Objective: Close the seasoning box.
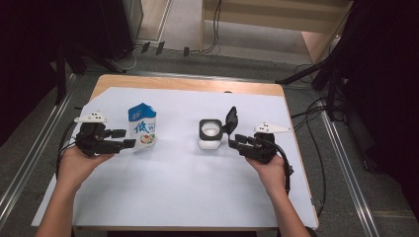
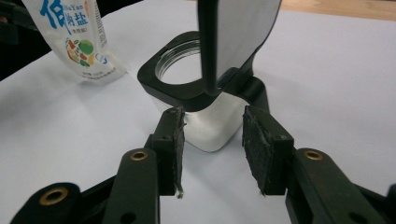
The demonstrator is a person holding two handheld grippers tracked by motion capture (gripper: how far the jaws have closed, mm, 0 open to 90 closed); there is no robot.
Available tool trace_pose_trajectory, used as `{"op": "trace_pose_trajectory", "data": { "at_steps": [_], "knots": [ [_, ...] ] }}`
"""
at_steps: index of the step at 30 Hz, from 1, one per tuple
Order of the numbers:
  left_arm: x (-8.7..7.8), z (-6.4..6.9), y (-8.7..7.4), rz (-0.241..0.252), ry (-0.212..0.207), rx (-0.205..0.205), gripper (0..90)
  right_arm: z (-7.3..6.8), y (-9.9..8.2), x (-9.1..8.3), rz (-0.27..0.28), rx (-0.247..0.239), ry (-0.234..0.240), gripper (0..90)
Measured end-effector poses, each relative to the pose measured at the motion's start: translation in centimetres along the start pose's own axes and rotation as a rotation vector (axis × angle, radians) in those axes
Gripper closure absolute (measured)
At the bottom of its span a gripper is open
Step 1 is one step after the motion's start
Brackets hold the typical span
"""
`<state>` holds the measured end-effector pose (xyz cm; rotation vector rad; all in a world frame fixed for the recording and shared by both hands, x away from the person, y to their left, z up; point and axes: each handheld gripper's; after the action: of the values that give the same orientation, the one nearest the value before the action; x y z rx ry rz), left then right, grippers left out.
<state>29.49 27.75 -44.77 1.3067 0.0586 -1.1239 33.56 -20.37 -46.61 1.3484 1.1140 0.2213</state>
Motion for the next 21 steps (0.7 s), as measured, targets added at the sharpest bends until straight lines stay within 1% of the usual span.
{"op": "trace_pose_trajectory", "data": {
  "at_steps": [3, 6, 9, 12, 14, 16, 17, 19, 21],
  "knots": [
    [-0.1, -0.1, -0.4, -0.004, -0.002, -0.005, 38.0, 0.5, 0.2, -0.1, 0.000, 0.010, -0.008, 66.6],
    [-0.1, -0.1, -0.8, -0.006, -0.001, -0.006, 38.1, 1.2, 0.4, -0.1, 0.003, 0.031, -0.015, 69.6],
    [0.0, -0.1, -1.3, -0.009, 0.004, -0.004, 38.1, 2.0, 0.7, 0.0, 0.006, 0.050, -0.027, 77.6],
    [0.2, -0.1, -1.8, -0.017, 0.004, -0.007, 38.1, 2.6, 1.3, 0.1, 0.007, 0.053, -0.031, 85.4],
    [0.3, -0.2, -2.1, -0.026, 0.002, 0.005, 38.1, 2.9, 1.8, 0.3, 0.008, 0.050, -0.029, 89.0],
    [0.3, -0.3, -2.4, -0.017, -0.001, 0.006, 38.2, 3.2, 2.3, 0.6, 0.000, 0.048, -0.029, 90.0],
    [0.4, -0.3, -2.5, -0.014, -0.008, -0.004, 38.2, 3.3, 2.6, 0.7, 0.002, 0.047, -0.035, 90.0],
    [0.5, -0.3, -2.8, -0.028, -0.003, 0.000, 38.2, 3.8, 3.3, 1.0, -0.001, 0.049, -0.034, 90.0],
    [0.6, -0.2, -3.0, -0.033, -0.001, 0.003, 38.3, 4.2, 3.8, 1.3, 0.000, 0.062, -0.030, 90.0]
  ]
}}
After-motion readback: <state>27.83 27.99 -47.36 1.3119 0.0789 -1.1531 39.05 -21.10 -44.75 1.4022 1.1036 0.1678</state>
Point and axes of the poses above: each handheld gripper's, and its own axes: x roughly forward along the jaws, y roughly out of its top, z roughly to its right, and after that the axes turned 6 degrees about -x, right-handed
